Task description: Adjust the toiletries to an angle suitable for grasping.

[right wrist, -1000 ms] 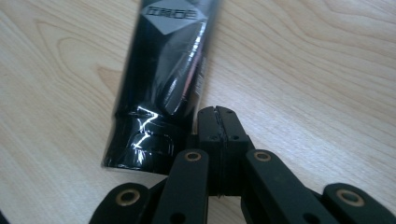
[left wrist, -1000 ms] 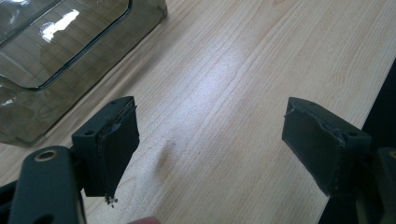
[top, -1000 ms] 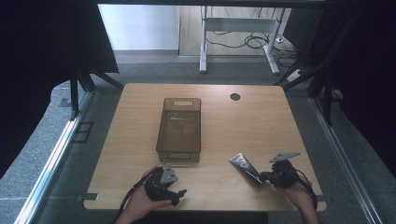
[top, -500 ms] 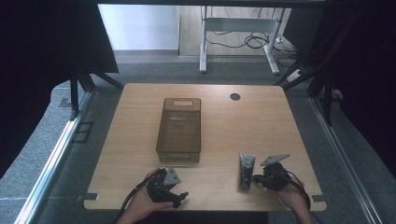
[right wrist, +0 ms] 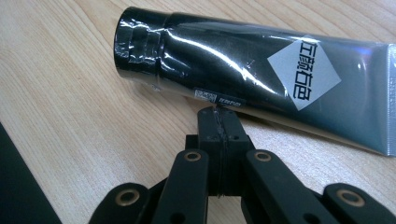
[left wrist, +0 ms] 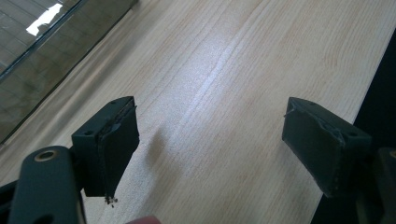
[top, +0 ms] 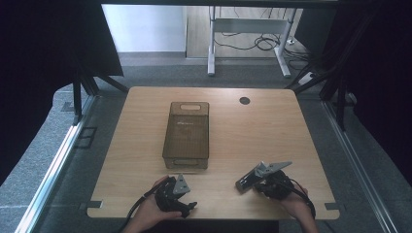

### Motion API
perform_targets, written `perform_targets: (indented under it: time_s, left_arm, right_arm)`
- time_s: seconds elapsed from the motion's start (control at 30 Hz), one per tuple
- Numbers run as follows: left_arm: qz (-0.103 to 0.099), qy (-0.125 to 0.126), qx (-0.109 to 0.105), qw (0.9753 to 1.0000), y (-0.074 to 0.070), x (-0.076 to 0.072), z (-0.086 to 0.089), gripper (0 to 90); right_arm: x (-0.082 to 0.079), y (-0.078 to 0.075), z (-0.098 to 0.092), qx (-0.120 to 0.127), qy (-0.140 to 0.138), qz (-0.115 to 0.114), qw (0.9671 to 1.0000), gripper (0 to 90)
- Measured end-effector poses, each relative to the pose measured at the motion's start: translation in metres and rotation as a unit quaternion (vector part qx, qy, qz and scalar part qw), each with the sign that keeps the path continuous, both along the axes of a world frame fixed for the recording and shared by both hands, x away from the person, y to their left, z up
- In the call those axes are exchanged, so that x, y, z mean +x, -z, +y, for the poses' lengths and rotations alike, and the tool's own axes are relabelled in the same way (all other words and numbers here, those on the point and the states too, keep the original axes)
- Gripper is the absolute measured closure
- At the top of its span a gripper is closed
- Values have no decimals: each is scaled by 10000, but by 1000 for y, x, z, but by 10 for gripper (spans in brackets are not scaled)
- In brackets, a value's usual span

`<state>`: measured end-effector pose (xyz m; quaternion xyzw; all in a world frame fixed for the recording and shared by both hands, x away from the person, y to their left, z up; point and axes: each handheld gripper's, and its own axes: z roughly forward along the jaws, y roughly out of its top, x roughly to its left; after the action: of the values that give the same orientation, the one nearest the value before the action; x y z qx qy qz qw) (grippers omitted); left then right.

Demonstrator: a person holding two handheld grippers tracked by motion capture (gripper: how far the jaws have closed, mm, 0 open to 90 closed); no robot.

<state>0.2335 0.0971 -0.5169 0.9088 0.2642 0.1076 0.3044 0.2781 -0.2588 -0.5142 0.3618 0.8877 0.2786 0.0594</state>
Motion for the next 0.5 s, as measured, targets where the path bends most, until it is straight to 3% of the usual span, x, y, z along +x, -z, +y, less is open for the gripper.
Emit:
perform_targets:
  time_s: [0.5]
  left_arm:
    - [26, 37, 37, 10000, 2, 0, -3, 188]
  right_arm:
    - [0, -3, 3, 46, 6, -79, 10000, 888]
